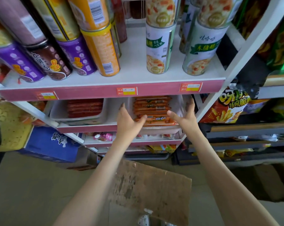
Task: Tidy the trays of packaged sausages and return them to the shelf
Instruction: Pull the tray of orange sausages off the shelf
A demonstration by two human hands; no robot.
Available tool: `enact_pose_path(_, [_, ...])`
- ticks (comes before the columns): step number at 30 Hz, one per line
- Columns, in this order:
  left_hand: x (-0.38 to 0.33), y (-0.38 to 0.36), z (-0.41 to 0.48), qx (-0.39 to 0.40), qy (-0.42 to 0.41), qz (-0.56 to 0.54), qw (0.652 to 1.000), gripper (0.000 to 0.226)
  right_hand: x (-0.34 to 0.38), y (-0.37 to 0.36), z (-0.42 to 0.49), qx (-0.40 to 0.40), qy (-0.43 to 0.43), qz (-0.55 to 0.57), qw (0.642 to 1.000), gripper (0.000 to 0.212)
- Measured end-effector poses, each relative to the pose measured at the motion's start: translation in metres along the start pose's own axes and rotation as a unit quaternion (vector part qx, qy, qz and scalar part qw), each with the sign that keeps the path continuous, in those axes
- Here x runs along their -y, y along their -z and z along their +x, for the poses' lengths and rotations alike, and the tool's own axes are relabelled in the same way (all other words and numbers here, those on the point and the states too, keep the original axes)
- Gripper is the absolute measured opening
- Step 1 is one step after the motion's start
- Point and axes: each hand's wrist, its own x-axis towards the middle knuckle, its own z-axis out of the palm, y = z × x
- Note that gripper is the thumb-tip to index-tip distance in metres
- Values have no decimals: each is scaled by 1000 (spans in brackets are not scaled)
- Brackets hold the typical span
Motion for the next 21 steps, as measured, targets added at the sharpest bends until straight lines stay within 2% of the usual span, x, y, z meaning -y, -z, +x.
enact_pose_path(2, [1, -3, 9, 58, 107, -101, 987, 104, 1, -1, 3, 19, -69, 25, 997, 112])
enact_pose_path(3, [2, -5, 10, 78, 125, -122, 981, 98, 2, -2, 3, 23, -85, 16, 996, 110])
enact_pose_path(7, [7, -8, 0, 98, 90, -98, 986, 62, 1, -4, -1, 15, -59, -68, 996, 99])
enact_pose_path(10, [12, -6, -20, 113, 61, -74, 989, 59, 0, -1, -22, 6, -19, -94, 995, 91])
enact_pose_path(15, [33, 5, -49, 138, 75, -98, 983, 69, -11, 10, -58, 27, -25, 0, 999, 83])
enact_pose_path(18, [35, 11, -43, 121, 112, -155, 974, 48, -14, 16, -52, 17, -50, 13, 999, 89])
enact_pose_path(19, [33, 13, -34, 113, 126, -169, 971, 48, -13, 17, -43, 14, -63, 16, 998, 85])
enact_pose_path(21, [23, 15, -14, 122, 146, -192, 963, 73, -3, 19, -24, 33, -97, 21, 994, 75])
